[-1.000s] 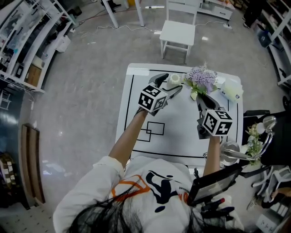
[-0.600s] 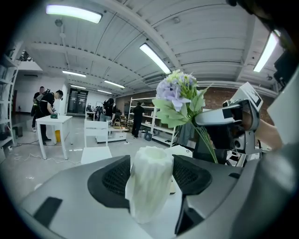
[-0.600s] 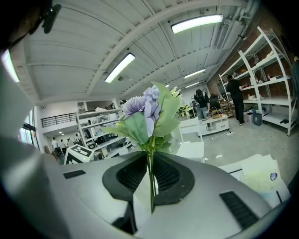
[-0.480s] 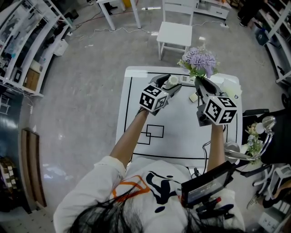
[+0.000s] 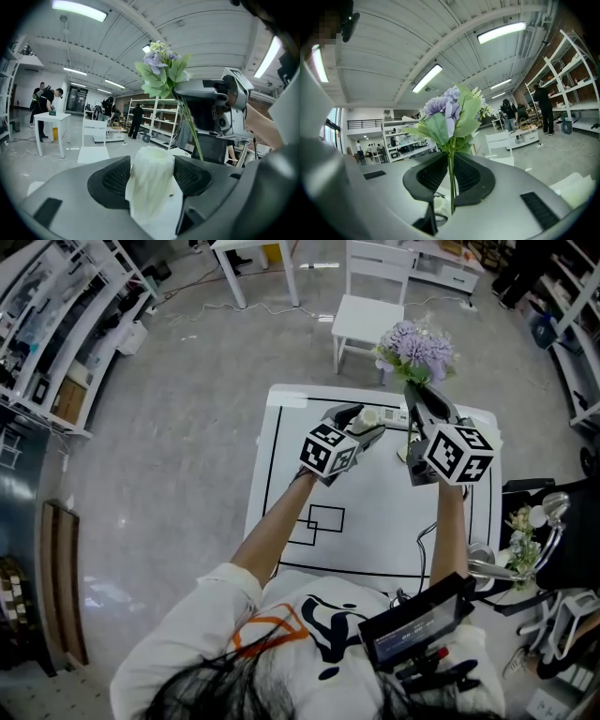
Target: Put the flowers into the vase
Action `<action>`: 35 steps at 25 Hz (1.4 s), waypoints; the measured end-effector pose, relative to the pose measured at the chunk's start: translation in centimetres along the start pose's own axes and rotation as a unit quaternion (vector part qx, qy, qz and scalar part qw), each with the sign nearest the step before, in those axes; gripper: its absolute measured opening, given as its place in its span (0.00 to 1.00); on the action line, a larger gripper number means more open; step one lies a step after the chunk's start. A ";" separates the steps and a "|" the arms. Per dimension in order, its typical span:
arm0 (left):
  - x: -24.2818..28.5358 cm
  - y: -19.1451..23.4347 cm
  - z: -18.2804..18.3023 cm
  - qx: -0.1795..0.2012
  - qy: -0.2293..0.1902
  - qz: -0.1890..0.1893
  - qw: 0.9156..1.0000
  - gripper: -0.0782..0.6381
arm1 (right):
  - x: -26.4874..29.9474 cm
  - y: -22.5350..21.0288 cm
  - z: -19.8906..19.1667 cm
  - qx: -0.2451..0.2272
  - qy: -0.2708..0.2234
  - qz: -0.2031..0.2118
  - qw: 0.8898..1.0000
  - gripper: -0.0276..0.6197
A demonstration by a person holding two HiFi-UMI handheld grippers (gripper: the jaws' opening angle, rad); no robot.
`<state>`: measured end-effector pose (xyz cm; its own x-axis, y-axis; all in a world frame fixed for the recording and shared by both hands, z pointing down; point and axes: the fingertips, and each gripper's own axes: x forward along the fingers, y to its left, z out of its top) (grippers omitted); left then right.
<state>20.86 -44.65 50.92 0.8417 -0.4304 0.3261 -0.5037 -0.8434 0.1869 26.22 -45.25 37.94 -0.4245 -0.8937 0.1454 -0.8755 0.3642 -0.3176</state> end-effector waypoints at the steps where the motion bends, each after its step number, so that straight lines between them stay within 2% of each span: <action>1: 0.0 0.0 0.0 0.000 0.001 -0.001 1.000 0.51 | 0.2 0.3 0.9 -0.002 -0.014 0.005 1.000 0.12; 5: 0.0 -0.2 -0.3 -0.001 0.004 -0.004 1.000 0.51 | 0.5 1.7 4.2 -0.008 -0.078 0.025 0.997 0.12; 9: -0.1 -0.2 -0.3 -0.002 0.006 -0.006 1.000 0.51 | 0.7 3.4 7.1 0.003 -0.141 0.049 0.989 0.12; 12: -0.1 -0.1 -0.3 -0.004 0.008 -0.007 1.000 0.51 | 0.7 4.7 8.1 0.006 -0.180 0.061 0.982 0.12; 17: 0.0 -0.2 -0.2 -0.003 0.012 -0.011 1.000 0.51 | 0.4 6.9 8.4 -0.017 -0.226 0.080 0.971 0.12; 20: -0.1 -0.3 -0.2 -0.002 0.014 -0.014 1.000 0.51 | 0.6 7.5 7.3 -0.025 -0.221 0.087 0.971 0.12; 24: -0.2 -0.3 -0.3 0.000 0.016 -0.019 1.000 0.51 | 0.9 7.2 4.6 -0.027 -0.195 0.073 0.978 0.12; 35: -0.1 -0.4 -0.3 -0.005 0.007 -0.021 1.000 0.51 | 0.9 3.7 -3.1 -0.007 -0.104 -0.002 0.995 0.12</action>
<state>20.95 -44.21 51.08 0.8597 -0.3900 0.3299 -0.4696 -0.8576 0.2099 21.86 -43.91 39.76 -0.3648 -0.9298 -0.0497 -0.8811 0.3620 -0.3043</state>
